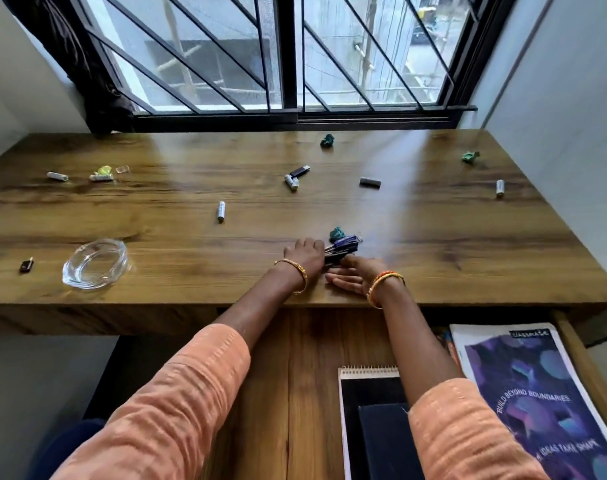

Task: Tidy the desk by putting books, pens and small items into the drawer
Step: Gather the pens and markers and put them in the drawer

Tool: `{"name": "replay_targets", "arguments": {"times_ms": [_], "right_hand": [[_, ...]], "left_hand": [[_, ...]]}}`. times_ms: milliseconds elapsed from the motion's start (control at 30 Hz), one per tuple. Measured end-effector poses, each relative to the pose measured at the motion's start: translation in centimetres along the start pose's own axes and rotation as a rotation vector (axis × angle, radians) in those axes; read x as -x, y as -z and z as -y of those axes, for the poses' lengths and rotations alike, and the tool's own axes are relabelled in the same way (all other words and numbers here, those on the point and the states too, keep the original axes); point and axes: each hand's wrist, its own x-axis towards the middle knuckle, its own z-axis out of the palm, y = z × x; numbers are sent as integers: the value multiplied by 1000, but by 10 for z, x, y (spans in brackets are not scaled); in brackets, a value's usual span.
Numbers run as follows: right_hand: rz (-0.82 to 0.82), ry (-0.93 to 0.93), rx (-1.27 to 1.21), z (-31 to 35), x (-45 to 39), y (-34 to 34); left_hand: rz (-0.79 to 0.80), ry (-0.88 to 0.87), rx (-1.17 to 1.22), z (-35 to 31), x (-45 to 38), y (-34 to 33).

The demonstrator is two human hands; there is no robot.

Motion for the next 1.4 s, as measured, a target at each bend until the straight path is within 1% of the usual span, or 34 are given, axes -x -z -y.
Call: {"name": "replay_targets", "arguments": {"times_ms": [67, 133, 200, 300, 367, 400, 467, 567, 700, 767, 833, 933, 1000, 1100, 1167, 1267, 1333, 1400], "right_hand": [[16, 17, -17, -2, 1, -1], [39, 62, -62, -5, 6, 1], [61, 138, -127, -10, 15, 4], [142, 259, -139, -20, 37, 7], [210, 313, -133, -29, 56, 3], [224, 331, -123, -33, 65, 0], [192, 358, -36, -47, 80, -7], [151, 345, 55, -78, 95, -12], [168, 265, 115, -125, 108, -14], [120, 241, 188, -143, 111, -11], [80, 206, 291, -157, 114, -6], [121, 43, 471, -176, 119, -3], [132, -71, 585, -189, 121, -7], [37, -162, 647, -207, 113, -11], [-48, -152, 749, -217, 109, -13], [-222, -65, 994, -227, 107, -14], [-309, -23, 1018, -234, 105, -13], [-361, -5, 1020, -240, 105, -15]], "left_hand": [[6, -3, 4, -2, 1, -1], [17, -21, 92, -1, 5, -3], [28, -68, 331, 2, 16, -2], [61, -114, 887, 3, 54, 4], [107, -106, 1169, 3, 86, 5], [134, -103, 1260, 2, 99, 2], [194, -107, 1408, 1, 127, -8], [192, -37, 1604, -1, 161, -36], [213, 146, 1704, -7, 206, -77], [203, 255, 1731, -7, 220, -94], [160, 398, 1736, -4, 227, -109], [116, 508, 1678, -1, 234, -128], [128, 546, 1651, -2, 239, -141], [147, 575, 1664, -4, 245, -158], [152, 588, 1677, -6, 248, -168], [168, 602, 1684, -9, 252, -176], [172, 572, 1675, -10, 252, -178], [173, 553, 1675, -13, 251, -176]]}}
